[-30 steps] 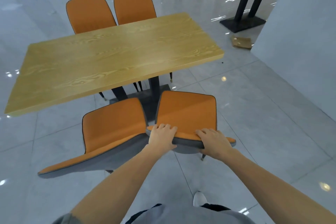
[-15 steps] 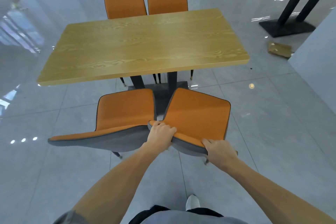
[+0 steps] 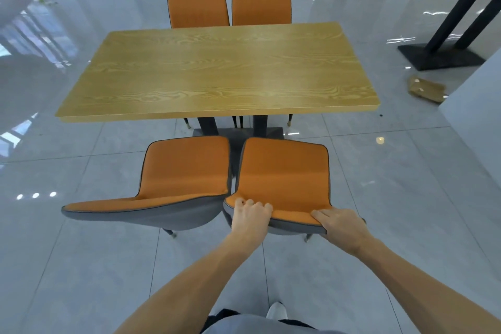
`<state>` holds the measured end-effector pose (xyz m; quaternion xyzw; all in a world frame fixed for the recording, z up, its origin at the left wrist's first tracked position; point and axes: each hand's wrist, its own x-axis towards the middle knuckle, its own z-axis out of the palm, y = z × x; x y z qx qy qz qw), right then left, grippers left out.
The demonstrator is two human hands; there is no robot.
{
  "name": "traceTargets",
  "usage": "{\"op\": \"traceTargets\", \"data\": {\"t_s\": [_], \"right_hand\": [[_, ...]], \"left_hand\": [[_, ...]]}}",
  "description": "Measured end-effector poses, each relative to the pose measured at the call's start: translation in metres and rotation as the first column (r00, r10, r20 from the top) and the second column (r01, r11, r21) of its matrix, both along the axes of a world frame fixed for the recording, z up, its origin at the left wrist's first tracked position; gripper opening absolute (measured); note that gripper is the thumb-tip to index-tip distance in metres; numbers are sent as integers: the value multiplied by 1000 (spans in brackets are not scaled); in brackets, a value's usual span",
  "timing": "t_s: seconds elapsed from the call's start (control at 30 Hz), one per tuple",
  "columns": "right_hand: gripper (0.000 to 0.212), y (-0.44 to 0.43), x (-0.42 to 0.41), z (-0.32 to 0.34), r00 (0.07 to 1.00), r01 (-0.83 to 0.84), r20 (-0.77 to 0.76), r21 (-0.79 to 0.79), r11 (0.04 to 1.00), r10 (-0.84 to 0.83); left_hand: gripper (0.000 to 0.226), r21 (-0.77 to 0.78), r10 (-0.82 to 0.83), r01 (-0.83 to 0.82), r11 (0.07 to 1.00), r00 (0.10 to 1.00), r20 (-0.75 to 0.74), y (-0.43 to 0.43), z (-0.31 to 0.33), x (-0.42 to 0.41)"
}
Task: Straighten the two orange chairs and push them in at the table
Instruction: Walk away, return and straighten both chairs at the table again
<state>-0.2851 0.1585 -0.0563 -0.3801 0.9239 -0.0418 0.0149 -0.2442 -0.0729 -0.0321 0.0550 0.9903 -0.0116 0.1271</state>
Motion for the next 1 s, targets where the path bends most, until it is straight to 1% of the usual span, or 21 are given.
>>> {"op": "traceTargets", "data": {"t_s": [0.1, 0.23, 0.3, 0.37, 0.43, 0.53, 0.7, 0.77, 0.9, 1.0], "right_hand": [[44, 11, -13, 3, 999, -45, -28, -20, 999, 44], [41, 24, -24, 3, 992, -86, -97, -83, 993, 78], [41, 22, -31, 3, 986, -115, -128, -93, 989, 103], [42, 17, -36, 1, 983, -139, -134, -106, 985, 125], [42, 12, -42, -1, 980, -157, -147, -129, 979, 138], [41, 6, -51, 0, 979, -159, -150, -149, 976, 136], [41, 8, -63, 3, 974, -165, -182, -156, 974, 136], [40, 8, -62, 2, 973, -161, -191, -162, 974, 129], [39, 9, -47, -3, 970, -166, -196, -120, 979, 141], [40, 9, -45, -5, 987, -115, -126, -71, 991, 105]], "left_hand": [[13, 24, 31, -30, 999, 999, -28, 13, 3, -2], [12, 70, 25, -24, 997, 1000, -14, 26, 2, -7], [22, 74, 32, -33, 997, 999, 13, 23, 3, -9], [32, 63, 19, -18, 998, 1000, -16, 18, -3, -10], [34, 59, 13, -9, 998, 998, -65, 10, -6, -15], [35, 93, 4, 5, 996, 995, -104, 3, -8, -25], [28, 84, -12, 24, 996, 990, -140, 3, -9, -37], [28, 75, -4, 14, 997, 991, -130, 3, -11, -37], [28, 67, -17, 24, 997, 996, -93, 6, -16, -22], [32, 50, -15, 19, 999, 998, -67, 6, -18, -21]]}}
